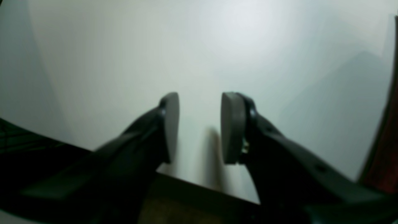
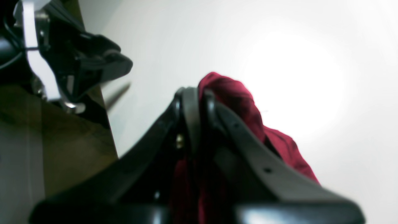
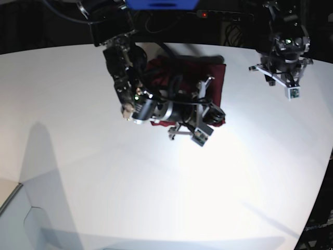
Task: Layout the t-shirt on the table in an organized manner, then fold the t-shirt properly
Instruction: 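Fold the strip end with the right gripper over toward the left gripper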
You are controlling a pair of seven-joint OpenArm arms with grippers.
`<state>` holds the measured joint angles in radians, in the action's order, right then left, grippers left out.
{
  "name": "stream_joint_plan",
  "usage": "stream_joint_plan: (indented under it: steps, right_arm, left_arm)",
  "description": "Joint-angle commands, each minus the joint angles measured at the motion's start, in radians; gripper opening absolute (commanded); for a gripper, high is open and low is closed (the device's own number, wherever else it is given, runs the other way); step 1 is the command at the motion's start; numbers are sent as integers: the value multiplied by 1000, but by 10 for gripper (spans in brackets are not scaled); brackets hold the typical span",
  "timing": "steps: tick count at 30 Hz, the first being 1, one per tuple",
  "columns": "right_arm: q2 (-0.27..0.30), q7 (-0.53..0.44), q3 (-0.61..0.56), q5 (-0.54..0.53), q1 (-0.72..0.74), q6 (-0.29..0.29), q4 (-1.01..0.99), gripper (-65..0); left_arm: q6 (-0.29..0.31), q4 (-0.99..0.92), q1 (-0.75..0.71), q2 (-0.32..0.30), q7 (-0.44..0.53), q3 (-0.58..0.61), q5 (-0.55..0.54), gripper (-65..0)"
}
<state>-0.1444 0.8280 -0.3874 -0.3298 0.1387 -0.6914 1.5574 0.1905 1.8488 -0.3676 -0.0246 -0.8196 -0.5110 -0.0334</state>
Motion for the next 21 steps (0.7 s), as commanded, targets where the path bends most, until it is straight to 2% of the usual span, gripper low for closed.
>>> stream_joint_plan:
  steps: [1, 10, 13, 18, 21]
  right_arm:
    - [-13, -28, 5, -25, 28, -7, 16, -650]
    - [-13, -55, 5, -25, 52, -7, -41, -650]
    - [-13, -55, -34, -24, 52, -7, -67, -650]
    - [-13, -55, -97, -25, 45, -7, -24, -502]
    - [-13, -55, -97, -25, 17, -7, 61, -441]
  left_arm:
    - [0, 22, 5, -7, 16, -4, -1, -428]
    - [0, 22, 3, -7, 16, -1, -1, -428]
    - [0, 18, 3, -7, 16, -2, -1, -428]
    - [0, 19, 5, -7, 16, -4, -1, -428]
    - [0, 16, 2, -8, 19, -4, -1, -428]
